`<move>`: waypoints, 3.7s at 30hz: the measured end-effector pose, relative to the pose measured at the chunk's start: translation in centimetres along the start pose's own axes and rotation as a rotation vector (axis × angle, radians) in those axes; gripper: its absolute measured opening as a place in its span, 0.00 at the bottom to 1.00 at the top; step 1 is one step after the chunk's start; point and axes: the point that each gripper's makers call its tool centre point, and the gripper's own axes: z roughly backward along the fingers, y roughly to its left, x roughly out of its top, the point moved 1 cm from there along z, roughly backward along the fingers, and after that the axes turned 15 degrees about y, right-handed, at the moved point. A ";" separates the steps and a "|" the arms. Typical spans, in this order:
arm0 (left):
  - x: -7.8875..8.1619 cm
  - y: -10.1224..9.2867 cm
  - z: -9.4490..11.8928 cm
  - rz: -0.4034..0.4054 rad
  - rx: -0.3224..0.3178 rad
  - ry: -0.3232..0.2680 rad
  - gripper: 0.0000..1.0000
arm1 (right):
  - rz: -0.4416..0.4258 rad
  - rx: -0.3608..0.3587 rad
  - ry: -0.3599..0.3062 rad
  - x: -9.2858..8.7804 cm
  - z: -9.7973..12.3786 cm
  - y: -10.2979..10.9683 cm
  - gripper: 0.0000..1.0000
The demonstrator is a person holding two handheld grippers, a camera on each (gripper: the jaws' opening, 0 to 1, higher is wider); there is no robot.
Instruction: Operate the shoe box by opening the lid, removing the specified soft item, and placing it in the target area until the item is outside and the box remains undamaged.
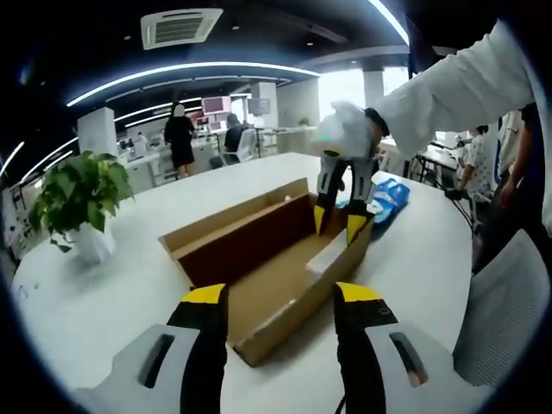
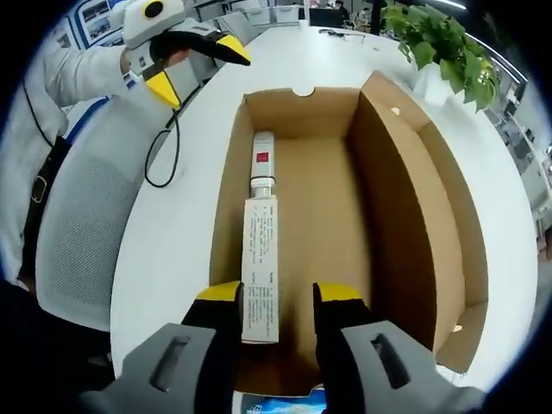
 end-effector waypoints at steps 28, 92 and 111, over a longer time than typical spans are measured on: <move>0.1 0.2 -0.1 0.002 0.001 -0.006 0.49 | 0.062 -0.064 0.059 1.0 -1.2 0.5 0.20; 2.1 -2.0 -0.4 -0.018 -0.090 -0.054 0.52 | 0.027 -0.215 -0.008 -1.2 10.0 -0.5 0.16; 2.5 -2.7 -0.4 -0.036 -0.114 -0.060 0.52 | -0.033 -0.276 0.072 -8.8 13.0 -2.4 0.16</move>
